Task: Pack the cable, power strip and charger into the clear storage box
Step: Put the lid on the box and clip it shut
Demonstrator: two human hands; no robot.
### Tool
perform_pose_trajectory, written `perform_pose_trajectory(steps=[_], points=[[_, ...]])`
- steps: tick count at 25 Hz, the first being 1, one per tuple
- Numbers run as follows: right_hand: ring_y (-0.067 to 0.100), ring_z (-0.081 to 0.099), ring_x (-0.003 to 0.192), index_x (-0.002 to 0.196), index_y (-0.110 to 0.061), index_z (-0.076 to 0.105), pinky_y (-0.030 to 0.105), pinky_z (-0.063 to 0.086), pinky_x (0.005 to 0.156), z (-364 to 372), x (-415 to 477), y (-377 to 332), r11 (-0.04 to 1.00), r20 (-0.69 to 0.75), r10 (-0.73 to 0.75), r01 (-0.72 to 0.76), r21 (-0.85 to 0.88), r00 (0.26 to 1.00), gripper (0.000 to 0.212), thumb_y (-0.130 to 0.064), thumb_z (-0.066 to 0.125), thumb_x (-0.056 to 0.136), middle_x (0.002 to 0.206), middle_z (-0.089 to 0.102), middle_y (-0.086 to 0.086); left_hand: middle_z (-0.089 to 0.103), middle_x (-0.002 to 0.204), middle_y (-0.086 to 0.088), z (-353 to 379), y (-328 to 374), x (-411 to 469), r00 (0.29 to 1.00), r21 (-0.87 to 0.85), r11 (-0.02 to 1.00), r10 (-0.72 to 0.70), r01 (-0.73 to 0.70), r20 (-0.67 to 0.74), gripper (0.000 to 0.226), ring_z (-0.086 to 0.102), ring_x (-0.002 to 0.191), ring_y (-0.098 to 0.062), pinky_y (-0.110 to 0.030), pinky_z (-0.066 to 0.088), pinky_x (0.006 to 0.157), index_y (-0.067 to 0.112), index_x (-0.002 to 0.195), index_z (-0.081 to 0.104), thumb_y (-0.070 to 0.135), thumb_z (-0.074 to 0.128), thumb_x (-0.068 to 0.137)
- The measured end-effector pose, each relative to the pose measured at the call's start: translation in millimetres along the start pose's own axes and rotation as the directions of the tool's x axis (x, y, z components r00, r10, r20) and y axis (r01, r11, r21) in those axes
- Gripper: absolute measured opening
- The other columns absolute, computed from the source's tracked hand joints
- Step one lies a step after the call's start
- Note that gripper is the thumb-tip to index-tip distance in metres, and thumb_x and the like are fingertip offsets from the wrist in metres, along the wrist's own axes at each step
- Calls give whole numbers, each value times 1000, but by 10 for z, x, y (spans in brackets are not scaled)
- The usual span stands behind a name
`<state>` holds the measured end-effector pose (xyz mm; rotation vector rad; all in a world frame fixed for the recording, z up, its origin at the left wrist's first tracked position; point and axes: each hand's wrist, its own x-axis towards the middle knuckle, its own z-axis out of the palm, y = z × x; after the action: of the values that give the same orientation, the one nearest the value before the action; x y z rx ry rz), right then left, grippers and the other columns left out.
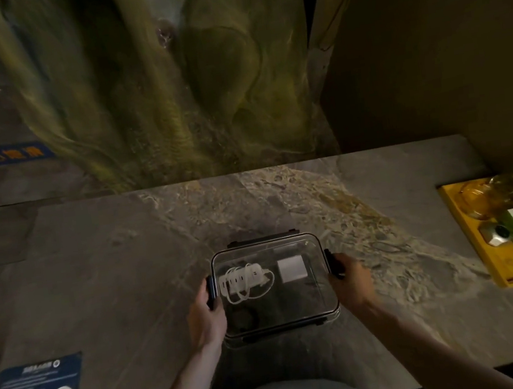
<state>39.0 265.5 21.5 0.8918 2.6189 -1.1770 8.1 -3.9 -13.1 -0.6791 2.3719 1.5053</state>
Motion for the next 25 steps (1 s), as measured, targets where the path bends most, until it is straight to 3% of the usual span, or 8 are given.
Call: perform_pose_trajectory(steps=[5,12,18,25], points=[[26,67,93,114,-8,66,38,55,81,6,-8,-8,1000,26,-3,3,28,1000,30,-1,59,86,103,71,11,57,134,-12,15,-38,15,999,84,996,45,-42,-28,48,53,126,-26,-42,40,107,8,136,50,-1,57,89],[17,64,84,116,-8,65,28,50,73,-12,-101,62,999,41,-37,36,37,998,27,-5,59,89,103,72,10,62,129,-10,-22,-119,-65,998,167,984,63,-60,-16,47,56,122,-26,-44,43,104,11,135,52,1,57,89],[33,68,97,116,-10,65,40,55,81,33,-130,95,999,38,-19,20,-47,999,28,-9,58,89,107,72,13,62,128,-12,-33,-207,-61,999,116,993,32,-33,10,49,57,122,-25,-47,44,104,11,135,52,-1,58,87],[32,67,96,106,-6,69,32,46,73,-8,-44,55,997,63,75,-73,-31,995,22,-7,61,86,102,72,15,63,125,-11,-67,-150,-13,1000,39,999,4,-5,29,49,57,121,-25,-38,44,102,12,131,55,-3,60,85]])
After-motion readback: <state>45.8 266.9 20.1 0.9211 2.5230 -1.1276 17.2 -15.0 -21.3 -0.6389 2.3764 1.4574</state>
